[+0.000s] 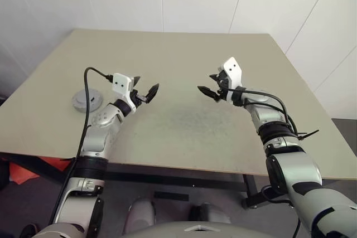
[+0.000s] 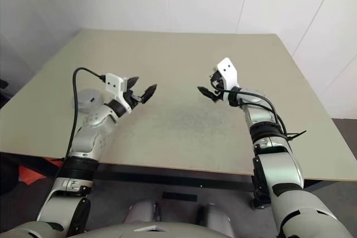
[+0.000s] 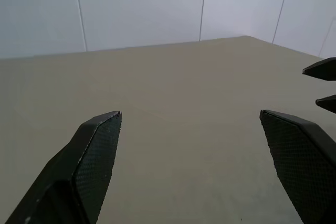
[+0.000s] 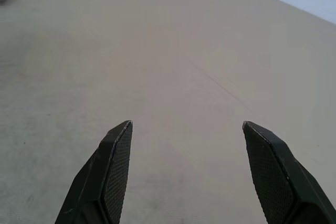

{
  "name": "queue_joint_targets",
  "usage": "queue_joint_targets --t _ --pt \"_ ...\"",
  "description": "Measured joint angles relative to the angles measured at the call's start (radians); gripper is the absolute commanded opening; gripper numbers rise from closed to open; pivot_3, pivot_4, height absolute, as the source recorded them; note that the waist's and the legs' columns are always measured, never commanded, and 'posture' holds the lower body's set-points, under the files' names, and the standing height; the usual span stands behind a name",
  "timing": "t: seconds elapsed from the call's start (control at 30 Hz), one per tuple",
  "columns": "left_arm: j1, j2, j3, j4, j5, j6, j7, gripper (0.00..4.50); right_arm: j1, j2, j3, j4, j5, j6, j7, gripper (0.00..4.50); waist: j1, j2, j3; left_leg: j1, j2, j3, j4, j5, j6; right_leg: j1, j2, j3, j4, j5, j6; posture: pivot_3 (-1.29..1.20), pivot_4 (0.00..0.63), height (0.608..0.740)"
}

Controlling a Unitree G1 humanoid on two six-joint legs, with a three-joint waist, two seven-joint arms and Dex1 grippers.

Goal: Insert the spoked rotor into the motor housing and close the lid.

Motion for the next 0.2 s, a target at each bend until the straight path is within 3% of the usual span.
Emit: queue_joint_targets --t 0.2 --pt "-0.004 0.02 0.006 0.003 0.014 0.01 -0.016 4.48 -0.004 0.001 -0.005 0.027 -0.008 -0.046 -0.034 3.78 0.0 0.0 0.0 0.001 0.0 0.0 0.0 0.0 0.0 0.0 0.0 0.0 0.0 0.0 0.0 0.0 0.0 0.74"
